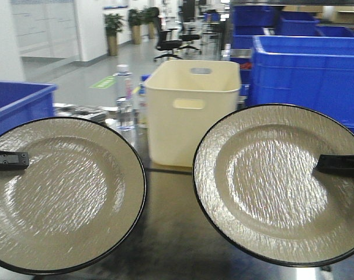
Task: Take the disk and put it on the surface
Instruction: 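Hold both plates while the base drives to the steel table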
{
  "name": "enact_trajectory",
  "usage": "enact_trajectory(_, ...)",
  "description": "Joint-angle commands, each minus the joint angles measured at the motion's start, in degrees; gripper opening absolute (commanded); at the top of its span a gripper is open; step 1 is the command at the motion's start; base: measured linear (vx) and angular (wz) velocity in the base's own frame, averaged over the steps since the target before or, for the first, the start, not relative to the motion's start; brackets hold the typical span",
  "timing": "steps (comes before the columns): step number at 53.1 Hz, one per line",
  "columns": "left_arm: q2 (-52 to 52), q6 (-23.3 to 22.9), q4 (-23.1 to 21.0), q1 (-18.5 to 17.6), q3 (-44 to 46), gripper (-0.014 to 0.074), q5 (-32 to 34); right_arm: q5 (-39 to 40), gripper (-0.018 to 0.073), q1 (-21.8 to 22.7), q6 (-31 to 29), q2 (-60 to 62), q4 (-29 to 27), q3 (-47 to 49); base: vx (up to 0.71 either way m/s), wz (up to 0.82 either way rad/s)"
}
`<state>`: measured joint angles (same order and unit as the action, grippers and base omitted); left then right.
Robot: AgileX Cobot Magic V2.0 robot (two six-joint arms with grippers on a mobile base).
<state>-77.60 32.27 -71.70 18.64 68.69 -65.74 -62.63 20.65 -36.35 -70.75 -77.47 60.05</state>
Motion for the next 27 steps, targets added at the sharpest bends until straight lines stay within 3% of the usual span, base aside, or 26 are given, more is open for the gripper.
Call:
enact_trajectory(1, 2.05, -0.89, -8.27, -0.36, 1.61, -0.0008, -0.12, -0.29, -0.0009, 0.22, 0.08, 1.83, -7.57, 1.78, 0.31, -0.55)
enact_trajectory(27, 2.05, -0.89, -8.27, -0.36, 1.61, -0.0008, 0.05, -0.29, -0.0009, 0.22, 0.08, 1.83, -7.57, 1.78, 0.21, -0.37)
